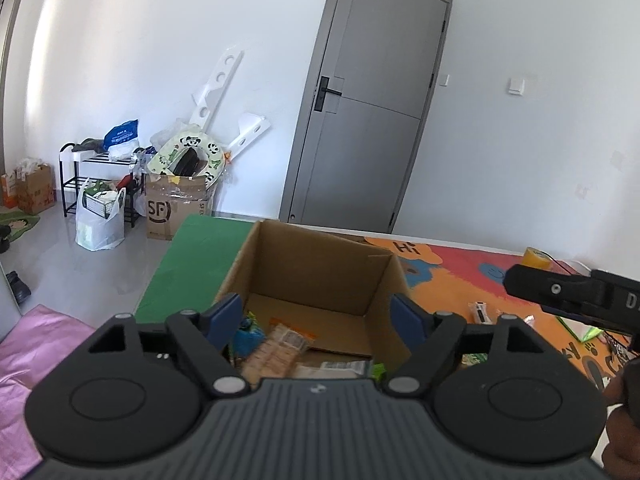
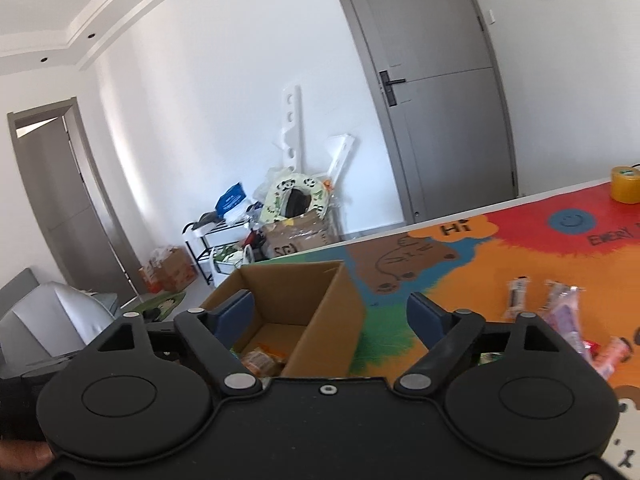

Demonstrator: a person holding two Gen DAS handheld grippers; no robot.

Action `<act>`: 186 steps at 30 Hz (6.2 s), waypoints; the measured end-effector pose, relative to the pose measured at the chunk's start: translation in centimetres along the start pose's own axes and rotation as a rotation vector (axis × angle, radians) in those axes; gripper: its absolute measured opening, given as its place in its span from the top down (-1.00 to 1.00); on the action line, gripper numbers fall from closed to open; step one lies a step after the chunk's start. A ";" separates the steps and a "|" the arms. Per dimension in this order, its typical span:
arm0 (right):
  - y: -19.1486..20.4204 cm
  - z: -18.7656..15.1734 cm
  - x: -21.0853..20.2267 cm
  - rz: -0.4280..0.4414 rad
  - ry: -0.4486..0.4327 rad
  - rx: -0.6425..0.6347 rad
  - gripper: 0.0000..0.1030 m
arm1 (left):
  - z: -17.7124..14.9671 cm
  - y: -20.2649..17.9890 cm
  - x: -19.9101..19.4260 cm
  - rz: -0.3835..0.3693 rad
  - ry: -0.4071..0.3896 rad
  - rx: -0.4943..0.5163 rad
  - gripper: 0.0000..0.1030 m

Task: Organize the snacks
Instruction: 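Move both tools back toward the remaining snacks, then grasp the green chip bag with the left gripper while the right grasps the purple-labelled bread roll, then carry the green chip bag and bread roll over the cardboard box, then open both grippers to drop the bag and roll into the box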

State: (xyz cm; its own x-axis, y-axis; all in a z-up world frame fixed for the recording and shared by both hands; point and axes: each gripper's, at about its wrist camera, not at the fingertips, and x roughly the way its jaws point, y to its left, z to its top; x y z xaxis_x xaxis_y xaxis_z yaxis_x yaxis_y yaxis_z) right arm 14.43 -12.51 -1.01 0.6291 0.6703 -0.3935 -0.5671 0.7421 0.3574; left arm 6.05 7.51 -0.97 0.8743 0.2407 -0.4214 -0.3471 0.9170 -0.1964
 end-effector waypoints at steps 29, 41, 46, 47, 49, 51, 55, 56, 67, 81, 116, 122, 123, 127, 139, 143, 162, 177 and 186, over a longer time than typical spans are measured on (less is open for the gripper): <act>-9.9 -3.2 -8.8 -0.209 -0.056 0.080 -0.87 | -2.4 -8.9 -0.7 -0.173 0.023 0.115 -0.72; -13.4 -4.7 -9.5 -0.270 -0.013 0.130 -0.78 | -3.5 -12.0 0.3 -0.220 0.055 0.160 -0.71; -14.5 -5.1 -8.8 -0.262 0.019 0.144 -0.52 | -4.3 -13.1 1.5 -0.245 0.082 0.176 -0.67; -14.6 -5.1 -8.6 -0.257 0.026 0.144 -0.45 | -4.4 -13.3 1.8 -0.249 0.089 0.176 -0.66; -14.8 -5.3 -8.0 -0.248 0.042 0.146 -0.40 | -4.7 -13.7 2.4 -0.250 0.098 0.178 -0.64; -14.9 -5.4 -7.3 -0.241 0.058 0.150 -0.35 | -5.0 -13.9 3.1 -0.246 0.109 0.182 -0.58; -15.3 -5.5 -5.9 -0.233 0.078 0.150 -0.20 | -5.5 -14.2 4.6 -0.247 0.145 0.180 -0.47; -15.4 -5.6 -5.6 -0.232 0.083 0.149 -0.16 | -5.6 -14.4 4.9 -0.246 0.152 0.181 -0.44; -17.1 -5.7 -1.9 -0.180 0.152 0.222 -0.01 | -6.3 -15.8 8.6 -0.262 0.234 0.177 -0.14; -18.5 -6.1 -0.5 -0.060 0.169 0.291 0.49 | -7.2 -18.1 11.6 -0.284 0.292 0.197 -0.06; -16.7 -5.7 -1.5 -0.088 0.125 0.255 0.54 | -6.7 -16.4 9.1 -0.270 0.255 0.185 0.42; -16.1 -5.3 -2.5 -0.082 0.093 0.264 0.56 | -5.9 -15.7 7.3 -0.281 0.213 0.178 0.42; -16.0 -5.2 -2.6 -0.082 0.089 0.265 0.57 | -5.9 -15.5 7.1 -0.281 0.207 0.177 0.42; -15.4 -5.0 -3.3 -0.074 0.068 0.258 0.58 | -5.5 -14.9 6.3 -0.273 0.191 0.164 0.42; -13.0 -3.4 -3.6 -0.029 0.026 0.228 0.59 | -3.0 -11.8 3.5 -0.247 0.109 0.129 0.42; -11.7 -2.8 -3.2 -0.002 0.009 0.210 0.59 | -2.3 -10.6 3.0 -0.228 0.086 0.115 0.42; -5.3 0.2 0.6 0.115 -0.006 0.137 0.59 | 0.0 -4.5 2.0 -0.130 0.034 0.042 0.42; -0.7 0.6 3.8 0.184 0.038 0.086 0.59 | 1.1 0.4 3.8 -0.054 0.062 -0.040 0.33; 1.0 0.6 5.8 0.188 0.064 0.084 0.59 | 1.0 2.8 3.1 -0.011 0.056 -0.091 -0.07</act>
State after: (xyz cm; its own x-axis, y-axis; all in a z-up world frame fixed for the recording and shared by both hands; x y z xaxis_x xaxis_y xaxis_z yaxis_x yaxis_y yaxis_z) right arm 17.80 -7.86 -2.45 0.4797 0.7977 -0.3655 -0.6233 0.6029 0.4979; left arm 8.12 11.11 -1.93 0.8588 0.2105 -0.4670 -0.3693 0.8863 -0.2795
